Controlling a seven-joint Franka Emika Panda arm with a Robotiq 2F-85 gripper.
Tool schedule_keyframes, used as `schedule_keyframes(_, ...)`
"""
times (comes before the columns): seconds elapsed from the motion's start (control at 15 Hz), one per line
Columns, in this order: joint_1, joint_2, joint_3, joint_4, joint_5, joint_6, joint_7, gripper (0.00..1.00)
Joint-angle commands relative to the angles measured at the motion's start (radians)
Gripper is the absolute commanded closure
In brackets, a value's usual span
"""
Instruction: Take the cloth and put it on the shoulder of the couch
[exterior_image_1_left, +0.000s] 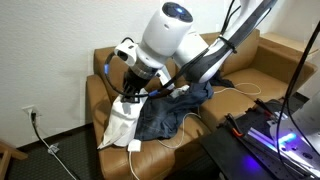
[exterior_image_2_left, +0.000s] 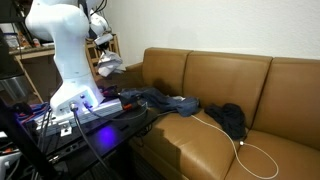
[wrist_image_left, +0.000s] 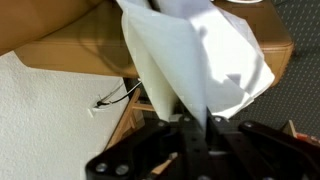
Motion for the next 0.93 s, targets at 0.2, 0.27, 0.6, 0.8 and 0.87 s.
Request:
schedule_keyframes(0.2,0.077,0.133,-0.073,0.171,-0.043,0.093,0.095,0.98)
schedule_keyframes(0.27,0.092,0.157,-0.088,0.207,-0.041,0.097,0.106,0.98)
schedule_keyframes(0.6,0.116,0.193,-0.114,0.25,-0.008,0.077,0.121,0.9)
schedule_keyframes(0.8,0.135,0.237,-0.131,0.298,-0.008,0.077,0.131,0.98)
schedule_keyframes(0.87,0.152,0.242,-0.156,0.312,-0.029,0.1,0.16,0.98)
